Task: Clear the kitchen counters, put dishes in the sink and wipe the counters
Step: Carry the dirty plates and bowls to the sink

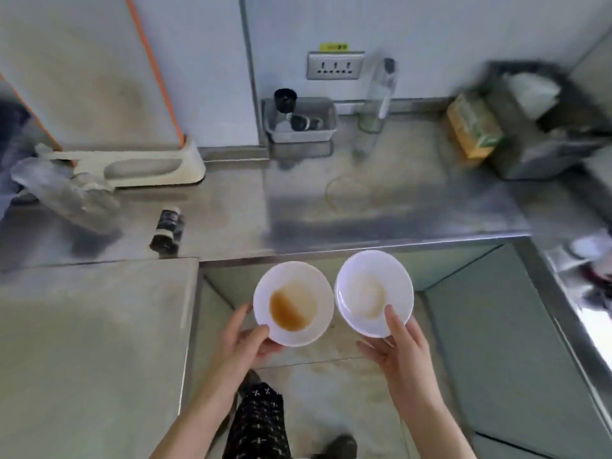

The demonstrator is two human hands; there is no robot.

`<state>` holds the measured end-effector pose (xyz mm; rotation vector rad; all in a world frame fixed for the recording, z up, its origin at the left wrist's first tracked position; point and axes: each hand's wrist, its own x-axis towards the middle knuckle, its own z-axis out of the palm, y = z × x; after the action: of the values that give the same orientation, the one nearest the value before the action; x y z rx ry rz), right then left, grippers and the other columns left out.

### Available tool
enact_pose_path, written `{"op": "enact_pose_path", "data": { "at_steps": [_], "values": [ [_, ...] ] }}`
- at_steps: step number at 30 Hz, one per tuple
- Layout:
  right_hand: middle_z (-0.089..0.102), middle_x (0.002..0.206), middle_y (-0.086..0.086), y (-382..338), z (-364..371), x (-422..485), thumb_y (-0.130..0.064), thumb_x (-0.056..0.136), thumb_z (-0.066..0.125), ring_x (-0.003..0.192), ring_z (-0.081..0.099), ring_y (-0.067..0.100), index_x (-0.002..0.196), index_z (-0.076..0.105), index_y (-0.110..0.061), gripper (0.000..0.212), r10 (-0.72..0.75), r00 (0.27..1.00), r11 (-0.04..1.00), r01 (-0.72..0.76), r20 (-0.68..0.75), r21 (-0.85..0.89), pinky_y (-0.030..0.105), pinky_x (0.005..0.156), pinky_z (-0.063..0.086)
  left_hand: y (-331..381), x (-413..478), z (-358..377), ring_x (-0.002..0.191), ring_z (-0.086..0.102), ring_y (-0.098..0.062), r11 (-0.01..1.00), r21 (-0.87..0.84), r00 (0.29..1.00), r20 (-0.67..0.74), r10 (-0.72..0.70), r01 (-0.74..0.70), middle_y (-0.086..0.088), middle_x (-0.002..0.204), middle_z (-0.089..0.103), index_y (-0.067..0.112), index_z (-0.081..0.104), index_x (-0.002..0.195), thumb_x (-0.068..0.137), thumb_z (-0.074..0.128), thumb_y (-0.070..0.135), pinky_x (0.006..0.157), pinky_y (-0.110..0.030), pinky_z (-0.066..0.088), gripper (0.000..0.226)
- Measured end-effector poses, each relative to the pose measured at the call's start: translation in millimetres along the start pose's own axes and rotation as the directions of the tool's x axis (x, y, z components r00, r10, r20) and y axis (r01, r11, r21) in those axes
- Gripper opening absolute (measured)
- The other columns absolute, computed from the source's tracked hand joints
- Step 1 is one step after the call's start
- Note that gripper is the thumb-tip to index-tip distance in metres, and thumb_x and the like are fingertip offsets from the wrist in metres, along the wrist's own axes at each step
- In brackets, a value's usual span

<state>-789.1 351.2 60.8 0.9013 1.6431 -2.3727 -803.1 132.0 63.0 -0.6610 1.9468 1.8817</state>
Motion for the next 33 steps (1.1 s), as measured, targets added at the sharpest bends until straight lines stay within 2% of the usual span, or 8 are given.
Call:
{"op": "enact_pose_path", "data": {
  "at_steps": [4, 7, 9, 14, 20, 26, 29, 33],
  "values": [
    [0.066, 0.118, 0.003, -14.1, -80.2, -22.1, -0.034, 0.084, 0.058, 0.100, 0.067, 0.026, 0.122, 0.057, -0.030, 0.038, -0.028, 0.997, 0.982, 0.042, -0.079, 0.187, 0.038, 0.075, 0.054, -1.0, -16.9, 78.5, 0.065, 0.070, -0.018, 0.993, 0.106, 0.993, 0.112, 0.032, -0.044, -0.001, 0.068, 0.073, 0.031, 0.046, 0.109, 0.090, 0.052, 0.001, 0.069, -0.034, 0.058, 0.036],
    [0.063, 0.123, 0.005, -21.7, -149.2, -41.7, -0.029, 0.088, 0.058, 0.104, 0.065, 0.031, 0.123, 0.057, -0.031, 0.034, -0.049, 0.984, 0.949, 0.099, -0.171, 0.298, 0.050, 0.094, 0.048, -4.2, -34.8, 144.5, 0.073, 0.071, -0.023, 0.985, 0.166, 0.968, 0.251, 0.008, -0.052, -0.010, 0.077, 0.073, 0.033, 0.043, 0.112, 0.091, 0.052, 0.005, 0.075, -0.037, 0.056, 0.036],
    [0.063, 0.124, 0.008, -25.3, -191.2, -54.6, -0.026, 0.091, 0.057, 0.104, 0.065, 0.035, 0.121, 0.058, -0.031, 0.030, -0.059, 0.966, 0.926, 0.148, -0.253, 0.348, 0.054, 0.099, 0.044, -5.5, -44.6, 187.8, 0.073, 0.071, -0.023, 0.978, 0.196, 0.939, 0.345, -0.005, -0.067, -0.011, 0.079, 0.073, 0.030, 0.042, 0.116, 0.092, 0.051, 0.005, 0.066, -0.030, 0.055, 0.036],
    [0.062, 0.118, 0.013, -38.8, -277.1, -75.4, -0.029, 0.082, 0.059, 0.093, 0.068, 0.034, 0.115, 0.058, -0.028, 0.033, -0.033, 0.883, 0.868, 0.257, -0.467, 0.425, 0.041, 0.076, 0.058, -9.2, -50.2, 294.8, 0.068, 0.071, -0.019, 0.941, 0.325, 0.841, 0.533, -0.096, -0.098, -0.005, 0.071, 0.073, 0.025, 0.043, 0.123, 0.091, 0.053, 0.005, 0.064, -0.028, 0.053, 0.039],
    [0.058, 0.123, 0.015, -55.2, -369.7, -63.8, -0.033, 0.086, 0.054, 0.088, 0.069, 0.035, 0.120, 0.051, -0.025, 0.035, 0.004, 0.726, 0.802, 0.409, -0.688, 0.436, 0.043, 0.079, 0.053, -4.6, -38.0, 432.0, 0.078, 0.071, -0.020, 0.878, 0.418, 0.646, 0.741, -0.182, -0.232, -0.004, 0.082, 0.074, 0.024, 0.037, 0.134, 0.090, 0.057, 0.013, 0.073, -0.031, 0.055, 0.049],
    [0.061, 0.117, 0.016, -80.7, -449.1, -40.8, -0.031, 0.083, 0.056, 0.087, 0.069, 0.036, 0.123, 0.050, -0.022, 0.041, 0.052, 0.602, 0.728, 0.523, -0.797, 0.443, 0.038, 0.066, 0.060, -5.0, -19.0, 560.0, 0.078, 0.072, -0.023, 0.838, 0.479, 0.473, 0.820, -0.321, -0.262, -0.009, 0.085, 0.074, 0.025, 0.039, 0.134, 0.088, 0.060, 0.012, 0.063, -0.027, 0.056, 0.053],
    [0.061, 0.117, 0.017, -87.9, -483.4, -24.8, -0.029, 0.082, 0.058, 0.088, 0.069, 0.037, 0.125, 0.050, -0.017, 0.045, 0.096, 0.551, 0.699, 0.555, -0.829, 0.450, 0.042, 0.074, 0.058, -8.3, -10.8, 608.8, 0.071, 0.072, -0.020, 0.813, 0.522, 0.445, 0.811, -0.380, -0.258, -0.011, 0.078, 0.074, 0.024, 0.039, 0.135, 0.088, 0.060, 0.009, 0.057, -0.024, 0.056, 0.054],
    [0.060, 0.114, 0.017, -91.6, -533.0, 1.2, -0.024, 0.091, 0.054, 0.084, 0.068, 0.034, 0.125, 0.050, -0.014, 0.036, 0.169, 0.508, 0.657, 0.581, -0.845, 0.480, 0.037, 0.071, 0.059, -16.2, -4.7, 656.4, 0.062, 0.070, -0.017, 0.776, 0.584, 0.453, 0.774, -0.442, -0.239, -0.012, 0.071, 0.072, 0.024, 0.042, 0.132, 0.088, 0.058, 0.005, 0.051, -0.021, 0.053, 0.051]
  ]
}}
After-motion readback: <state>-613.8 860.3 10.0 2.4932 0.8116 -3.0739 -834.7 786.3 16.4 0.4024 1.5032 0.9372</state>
